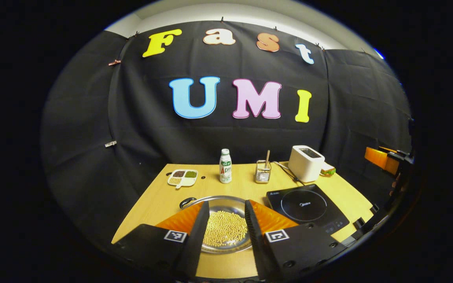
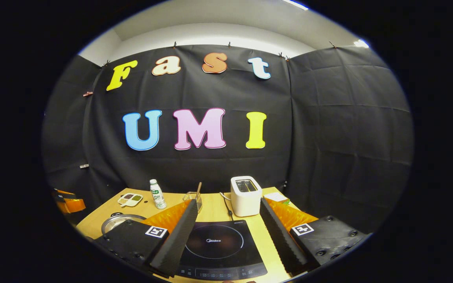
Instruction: First push the handle of the pot to place it horizontally, then grasp the pot with both hands and set it on the induction cooktop.
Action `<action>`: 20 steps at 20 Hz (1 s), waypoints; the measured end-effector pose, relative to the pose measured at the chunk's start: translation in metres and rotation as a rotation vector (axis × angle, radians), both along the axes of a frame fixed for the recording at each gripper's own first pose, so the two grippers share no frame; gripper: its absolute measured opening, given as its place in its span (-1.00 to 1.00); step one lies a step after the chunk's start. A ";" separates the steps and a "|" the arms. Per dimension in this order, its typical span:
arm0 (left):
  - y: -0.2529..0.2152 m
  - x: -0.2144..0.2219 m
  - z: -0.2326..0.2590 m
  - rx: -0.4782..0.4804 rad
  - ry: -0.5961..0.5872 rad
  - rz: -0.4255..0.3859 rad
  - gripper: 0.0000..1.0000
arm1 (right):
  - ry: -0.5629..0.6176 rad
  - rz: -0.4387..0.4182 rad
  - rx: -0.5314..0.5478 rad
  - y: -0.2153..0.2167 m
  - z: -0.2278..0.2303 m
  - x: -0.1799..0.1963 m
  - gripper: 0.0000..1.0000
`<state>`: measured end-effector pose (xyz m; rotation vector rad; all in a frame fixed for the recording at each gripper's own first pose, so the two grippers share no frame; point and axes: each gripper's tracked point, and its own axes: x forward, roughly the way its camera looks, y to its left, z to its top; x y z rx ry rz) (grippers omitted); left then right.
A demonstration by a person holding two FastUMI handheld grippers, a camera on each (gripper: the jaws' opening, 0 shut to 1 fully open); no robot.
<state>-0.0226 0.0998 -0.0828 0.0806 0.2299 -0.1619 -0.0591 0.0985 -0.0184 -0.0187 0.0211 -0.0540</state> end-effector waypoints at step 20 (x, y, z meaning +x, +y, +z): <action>0.001 -0.029 -0.177 0.046 0.508 -0.088 -0.89 | 0.078 0.031 0.028 0.003 -0.020 0.028 0.94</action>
